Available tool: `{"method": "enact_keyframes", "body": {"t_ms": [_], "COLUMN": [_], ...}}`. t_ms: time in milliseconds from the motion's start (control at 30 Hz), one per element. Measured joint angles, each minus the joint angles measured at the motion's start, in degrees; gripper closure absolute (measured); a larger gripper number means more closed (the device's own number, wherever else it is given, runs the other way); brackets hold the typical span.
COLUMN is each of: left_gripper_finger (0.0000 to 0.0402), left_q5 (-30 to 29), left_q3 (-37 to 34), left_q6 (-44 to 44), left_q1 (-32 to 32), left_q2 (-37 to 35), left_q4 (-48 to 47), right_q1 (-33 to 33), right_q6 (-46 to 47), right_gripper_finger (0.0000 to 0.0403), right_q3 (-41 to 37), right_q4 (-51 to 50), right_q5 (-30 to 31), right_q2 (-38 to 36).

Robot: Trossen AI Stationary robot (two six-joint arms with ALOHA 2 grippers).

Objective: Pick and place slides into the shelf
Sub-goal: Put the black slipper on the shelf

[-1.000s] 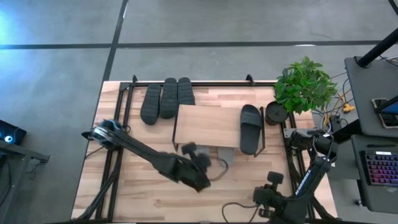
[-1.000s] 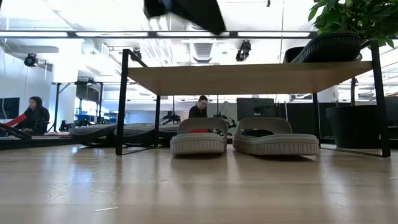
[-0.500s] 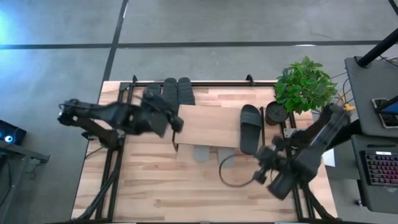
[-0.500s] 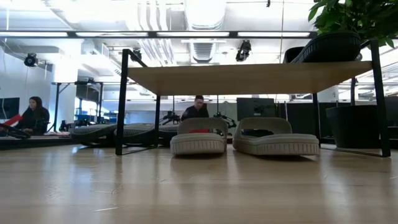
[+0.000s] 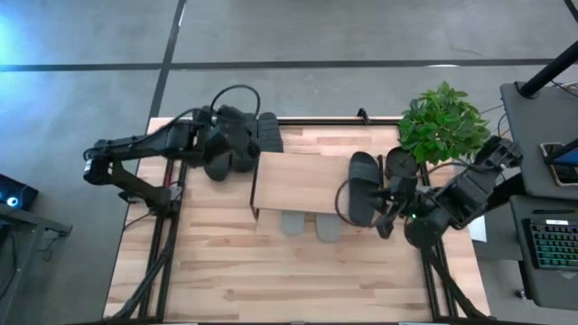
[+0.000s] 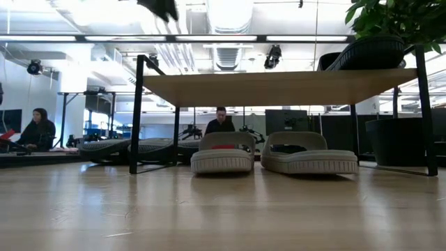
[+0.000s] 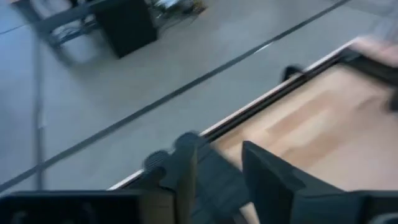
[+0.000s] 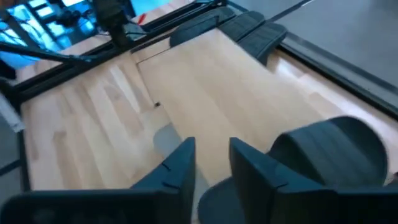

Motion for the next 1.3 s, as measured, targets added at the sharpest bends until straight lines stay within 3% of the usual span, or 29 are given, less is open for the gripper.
{"method": "enact_keyframes", "body": {"t_ms": [133, 267, 333, 500, 700, 833, 967, 1133, 1300], "left_gripper_finger": [0.0246, 0.0235, 0.0235, 0.0235, 0.0235, 0.0235, 0.0235, 0.0235, 0.0235], "left_q5": [4.71, 9.39, 12.09, 28.35, 36.33, 50.02, 55.45, 56.31, 57.09], "left_q3": [-0.07, -3.23, -6.26, -16.26, -24.03, -27.15, -30.39, -34.33, -35.09], "left_q6": [-4.11, -4.66, -2.23, 6.38, 12.98, 15.87, 16.65, 18.03, 18.30], "left_q1": [7.92, 17.70, 22.44, 35.21, 49.35, 58.37, 62.55, 64.43, 64.87], "left_q2": [-0.24, -0.25, -0.25, 0.08, 0.08, 0.33, 0.56, 1.41, 6.98], "left_q4": [-8.12, -12.56, -11.45, 0.12, 4.45, 5.84, 10.99, 16.89, 18.01], "right_q1": [-5.36, -11.34, -13.99, -18.91, -22.40, -23.63, -24.70, -25.80, -26.71], "right_q6": [-3.30, -4.45, -5.45, -7.27, -8.20, -8.23, -8.44, -9.36, -9.48], "right_gripper_finger": [0.0261, 0.0227, 0.0217, 0.0207, 0.0208, 0.0207, 0.0207, 0.0207, 0.0208], "right_q3": [0.51, 0.51, 0.51, 0.51, 0.51, 0.51, 0.51, 0.49, 0.49], "right_q4": [1.44, 3.99, 5.28, 9.07, 10.37, 10.41, 10.52, 11.96, 12.10], "right_q5": [-0.16, -0.26, -0.65, -2.08, -2.34, -2.64, -2.84, -2.95, -4.63], "right_q2": [0.45, 0.56, 0.56, 0.56, 0.93, 1.59, 2.47, 3.62, 4.26]}}
